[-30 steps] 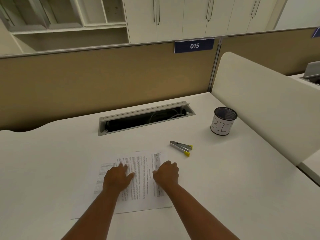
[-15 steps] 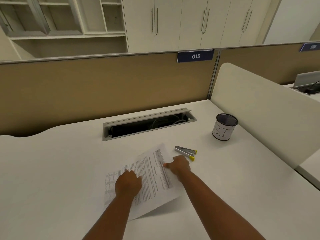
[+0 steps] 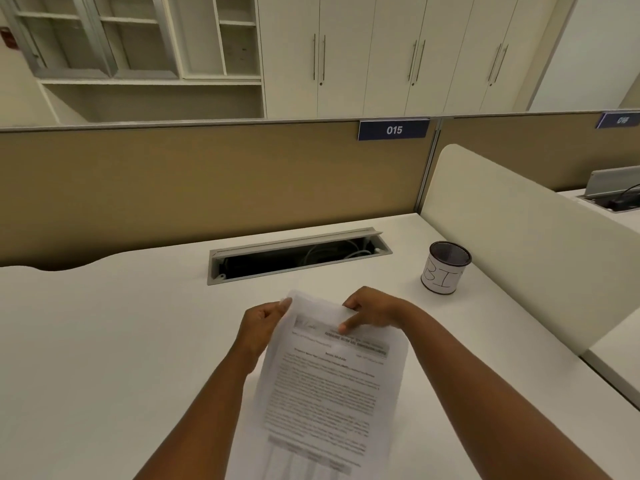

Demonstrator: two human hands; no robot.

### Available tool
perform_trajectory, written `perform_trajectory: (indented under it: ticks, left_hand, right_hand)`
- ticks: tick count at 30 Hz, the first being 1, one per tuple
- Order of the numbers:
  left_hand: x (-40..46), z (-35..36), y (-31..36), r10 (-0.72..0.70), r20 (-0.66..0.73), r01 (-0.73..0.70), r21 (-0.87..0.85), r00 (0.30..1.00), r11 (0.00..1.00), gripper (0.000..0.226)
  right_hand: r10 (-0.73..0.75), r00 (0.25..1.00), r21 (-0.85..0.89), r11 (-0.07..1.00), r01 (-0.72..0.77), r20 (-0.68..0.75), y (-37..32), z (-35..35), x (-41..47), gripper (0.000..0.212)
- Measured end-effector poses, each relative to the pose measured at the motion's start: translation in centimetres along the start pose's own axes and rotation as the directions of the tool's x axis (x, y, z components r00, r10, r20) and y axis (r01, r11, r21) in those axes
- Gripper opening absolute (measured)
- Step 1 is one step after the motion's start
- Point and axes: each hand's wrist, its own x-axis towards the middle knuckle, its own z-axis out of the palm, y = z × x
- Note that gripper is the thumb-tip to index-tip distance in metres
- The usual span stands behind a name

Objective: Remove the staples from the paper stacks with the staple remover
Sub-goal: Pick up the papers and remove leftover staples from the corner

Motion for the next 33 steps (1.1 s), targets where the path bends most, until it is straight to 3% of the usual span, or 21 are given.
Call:
perform_trajectory:
  ticks: [4, 6, 10, 16, 21, 26, 33]
  left_hand:
    - [0.3, 1.2, 0.5, 0.004, -0.035, -0.006, -0.061, 0.999, 0.998, 0.014]
    - [0.3, 1.8, 0.3, -0.005, -0.088, -0.003, -0.100, 0.996, 0.995, 0.013]
    - [0.2, 2.5, -0.2, -0.025, -0.133, 0.014, -0.082, 0.991, 0.997, 0.015]
    - [0.5, 3.3, -0.5, -0.014, -0.124, -0.002, -0.131, 0.992, 0.991, 0.015]
    - [0.4, 3.1, -0.7, 0.007, -0.091, -0.021, -0.148, 0.996, 0.989, 0.018]
    - [0.3, 2.8, -1.1, -0.004, -0.057, -0.005, -0.153, 0.998, 0.988, 0.023]
    - [0.2, 2.4, -1.0, 0.000, -0.053, -0.009, -0.165, 0.999, 0.986, 0.024]
  right_hand:
    - [-0.038, 0.999, -0.076, 0.996, 0.036, -0.031, 0.4, -0.7, 0.8, 0.031]
    - [-0.106, 0.982, -0.057, 0.994, 0.098, -0.156, 0.2, -0.6, 1.3, 0.033]
    - [-0.221, 0.856, 0.124, 0.942, 0.311, -0.468, -0.8, 0.7, 2.1, 0.021]
    - [-0.234, 0.860, 0.139, 0.935, 0.327, -0.453, -0.8, 2.1, 3.5, 0.015]
    - [-0.224, 0.878, 0.205, 0.920, 0.334, -0.424, -0.8, 2.2, 4.0, 0.024]
    - [-0.226, 0.891, 0.169, 0.935, 0.311, -0.393, -0.7, 2.2, 4.6, 0.012]
    - [-0.243, 0.880, 0.129, 0.939, 0.319, -0.408, -0.6, 2.6, 4.9, 0.017]
